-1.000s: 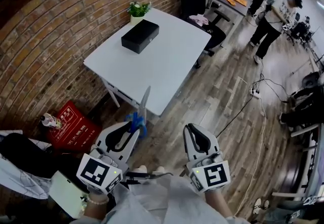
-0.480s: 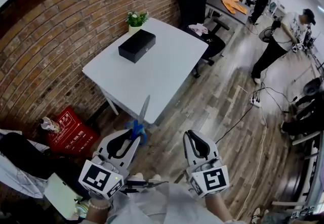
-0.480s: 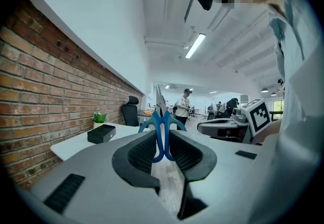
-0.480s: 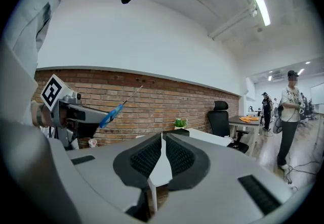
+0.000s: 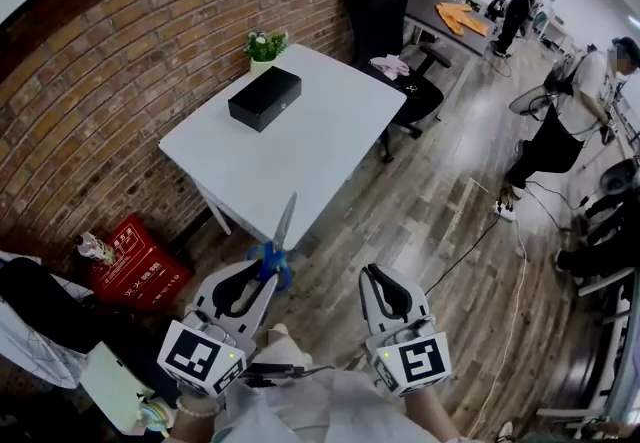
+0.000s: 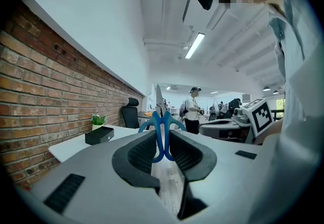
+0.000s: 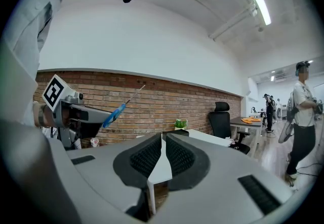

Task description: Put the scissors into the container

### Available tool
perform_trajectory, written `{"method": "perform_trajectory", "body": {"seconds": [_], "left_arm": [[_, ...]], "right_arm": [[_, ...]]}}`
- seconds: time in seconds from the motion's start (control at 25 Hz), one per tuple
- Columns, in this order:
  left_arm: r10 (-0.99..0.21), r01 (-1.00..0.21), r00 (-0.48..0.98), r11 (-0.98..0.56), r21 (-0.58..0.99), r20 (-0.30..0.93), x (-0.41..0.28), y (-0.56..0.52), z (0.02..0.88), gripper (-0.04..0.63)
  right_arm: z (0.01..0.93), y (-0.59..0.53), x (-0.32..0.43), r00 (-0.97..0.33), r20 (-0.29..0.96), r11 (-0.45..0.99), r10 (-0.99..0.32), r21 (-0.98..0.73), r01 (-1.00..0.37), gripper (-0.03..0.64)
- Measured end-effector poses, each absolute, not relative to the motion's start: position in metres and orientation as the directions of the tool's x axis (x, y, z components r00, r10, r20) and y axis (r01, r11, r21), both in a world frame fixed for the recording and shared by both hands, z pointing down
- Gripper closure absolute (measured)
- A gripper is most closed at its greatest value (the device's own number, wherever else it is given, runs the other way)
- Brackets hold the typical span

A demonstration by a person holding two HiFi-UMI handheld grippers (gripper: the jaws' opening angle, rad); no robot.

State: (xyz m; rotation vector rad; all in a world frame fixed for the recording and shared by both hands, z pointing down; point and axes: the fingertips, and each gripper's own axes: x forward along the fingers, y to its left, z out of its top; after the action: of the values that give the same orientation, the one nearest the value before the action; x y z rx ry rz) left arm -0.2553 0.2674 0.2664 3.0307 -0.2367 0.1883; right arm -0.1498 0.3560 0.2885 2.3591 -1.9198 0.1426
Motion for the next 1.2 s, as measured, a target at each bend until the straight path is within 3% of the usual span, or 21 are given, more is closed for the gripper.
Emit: {"method": "perform_trajectory", "body": {"seconds": [0.4,0.88,1.2], "left_arm": [[-0.163,-0.171,0.981,-0.983,0.065,0.107,-0.223,0.232,0.267,0.499],[-0.1,-0.105,0.991,-0.993,0.049,0.086,-0.136,0.168,0.248,0.499],[-0.127,-0.132,0.988,-0.989,0.058,0.086,-0.089,0.104,0.253,0.499]], "right_arm": [[0.293,0.327,-0.123,0.2,0.116,-0.199,-0.973,0.019,-0.98,0.56],[0.275,0.257,-0.046,0.224,0.106,-0.22,-0.969,0.046,-0.974,0.56],[0.283,0.196,-0.003,0.196,0.137,-0.19,-0.971,0.052,-0.98,0.56]]}}
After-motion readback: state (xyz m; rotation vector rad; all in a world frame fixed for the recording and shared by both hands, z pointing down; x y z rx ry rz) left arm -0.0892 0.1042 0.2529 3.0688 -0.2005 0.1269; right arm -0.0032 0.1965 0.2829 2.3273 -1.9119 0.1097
